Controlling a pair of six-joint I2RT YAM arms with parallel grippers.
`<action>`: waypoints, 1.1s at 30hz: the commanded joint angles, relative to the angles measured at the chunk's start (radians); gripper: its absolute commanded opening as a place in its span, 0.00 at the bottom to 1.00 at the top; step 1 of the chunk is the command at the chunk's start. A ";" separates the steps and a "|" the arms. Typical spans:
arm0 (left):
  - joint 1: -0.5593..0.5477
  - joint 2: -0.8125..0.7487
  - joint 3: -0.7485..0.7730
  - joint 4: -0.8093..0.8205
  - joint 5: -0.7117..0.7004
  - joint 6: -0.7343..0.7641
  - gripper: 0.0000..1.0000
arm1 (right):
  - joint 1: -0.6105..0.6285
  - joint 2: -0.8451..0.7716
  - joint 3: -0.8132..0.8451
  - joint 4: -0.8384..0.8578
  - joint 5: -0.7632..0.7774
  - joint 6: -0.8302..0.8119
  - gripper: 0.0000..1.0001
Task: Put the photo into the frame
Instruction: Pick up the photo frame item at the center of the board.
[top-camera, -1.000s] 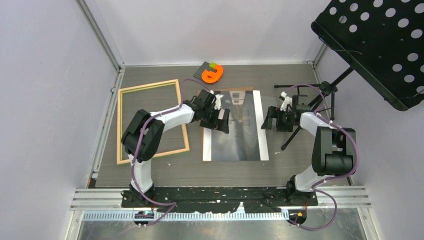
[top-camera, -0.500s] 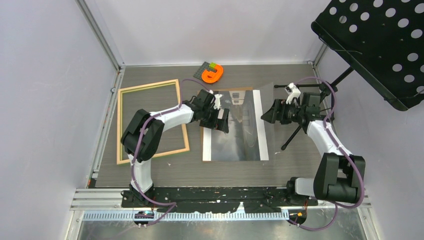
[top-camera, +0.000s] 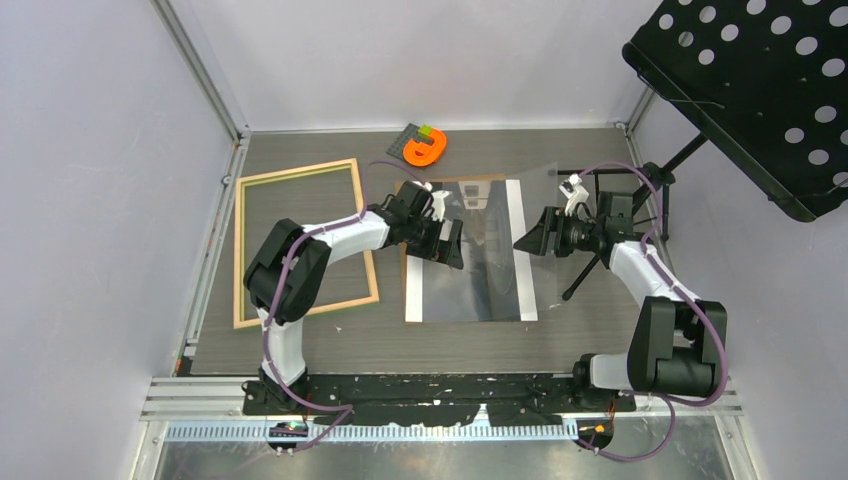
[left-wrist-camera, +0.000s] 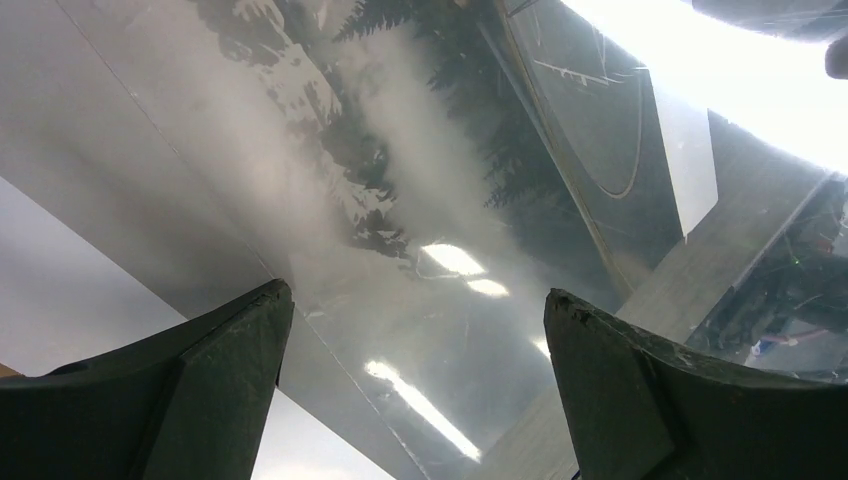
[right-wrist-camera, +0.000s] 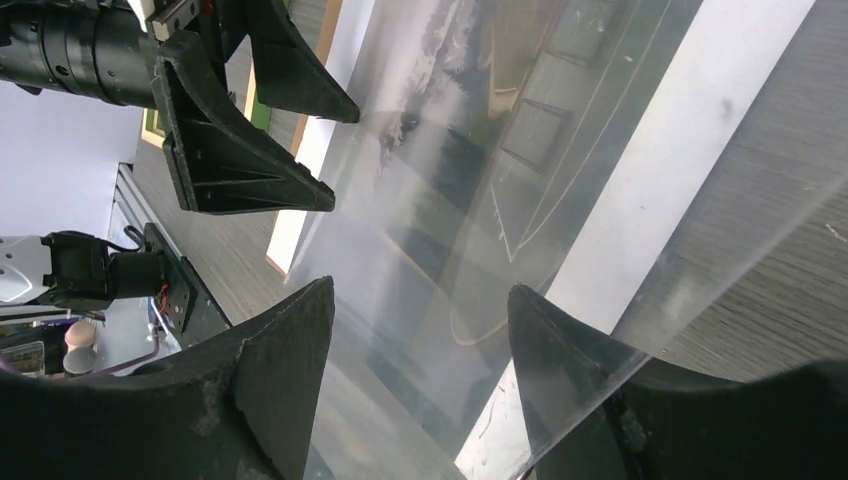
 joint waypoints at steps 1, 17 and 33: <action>-0.010 0.015 -0.020 0.024 0.044 -0.012 0.99 | 0.004 0.015 0.008 0.007 -0.030 0.000 0.69; 0.029 -0.062 -0.007 0.003 0.029 0.002 0.99 | 0.004 -0.001 0.115 -0.088 0.028 -0.011 0.07; 0.319 -0.430 -0.042 -0.094 0.031 0.127 0.99 | 0.022 -0.129 0.158 0.211 -0.120 0.300 0.06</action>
